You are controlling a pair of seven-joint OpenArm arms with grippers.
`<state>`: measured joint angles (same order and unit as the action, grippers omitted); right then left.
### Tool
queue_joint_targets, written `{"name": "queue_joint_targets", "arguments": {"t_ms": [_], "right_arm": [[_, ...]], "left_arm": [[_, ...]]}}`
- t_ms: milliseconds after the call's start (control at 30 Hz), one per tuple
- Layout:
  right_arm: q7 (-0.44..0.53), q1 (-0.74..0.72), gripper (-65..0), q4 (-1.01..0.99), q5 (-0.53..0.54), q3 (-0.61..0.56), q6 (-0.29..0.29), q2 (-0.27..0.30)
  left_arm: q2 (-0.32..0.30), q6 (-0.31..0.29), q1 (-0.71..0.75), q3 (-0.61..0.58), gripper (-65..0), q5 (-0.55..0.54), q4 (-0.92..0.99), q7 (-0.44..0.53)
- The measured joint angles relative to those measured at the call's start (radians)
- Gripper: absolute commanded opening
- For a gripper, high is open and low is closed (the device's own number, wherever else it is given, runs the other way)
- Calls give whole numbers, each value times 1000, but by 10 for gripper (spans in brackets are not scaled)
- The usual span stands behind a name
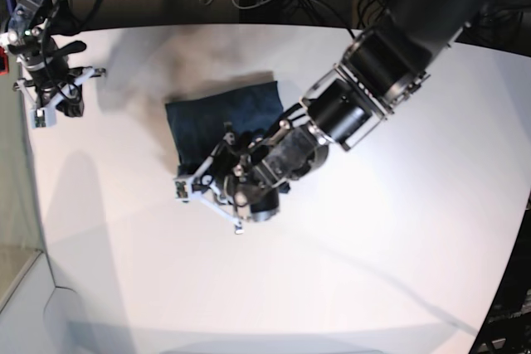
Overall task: Layout the t-shirt on the table in an organized manner, then fold the t-shirt properly
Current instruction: 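Push the bundle's edge with the left gripper to square it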
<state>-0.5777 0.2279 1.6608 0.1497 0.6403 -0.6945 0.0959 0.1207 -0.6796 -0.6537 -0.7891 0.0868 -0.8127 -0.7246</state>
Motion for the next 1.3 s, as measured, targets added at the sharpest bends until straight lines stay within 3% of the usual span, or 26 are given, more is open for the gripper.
{"name": "queue_joint_targets", "arguments": {"t_ms": [167,367,467,567,667,1300], "right_arm": [[-1,8,-589,0,-8,11,0,0],[1,6,-589,0,-8,8,0,0],[2,6,-589,0,-7,5,0,0],[1,6,-589,0,-7,4,0,0],[1,6,-588,0,-7,3,0,0],[1,8,-590,0,-8,8,0,-8]], "left_arm": [[32,3,-7,1,-644,53,63,83],[32,11,-15,-76,-610,70,67,101],[32,19,-17,-82,-462,67,67,102],[32,42,-18,-80,-267,76,62,109],[32,45,-25,-79,-173,74,59,109],[24,3,-142,-85,-179,70,75,77]]}}
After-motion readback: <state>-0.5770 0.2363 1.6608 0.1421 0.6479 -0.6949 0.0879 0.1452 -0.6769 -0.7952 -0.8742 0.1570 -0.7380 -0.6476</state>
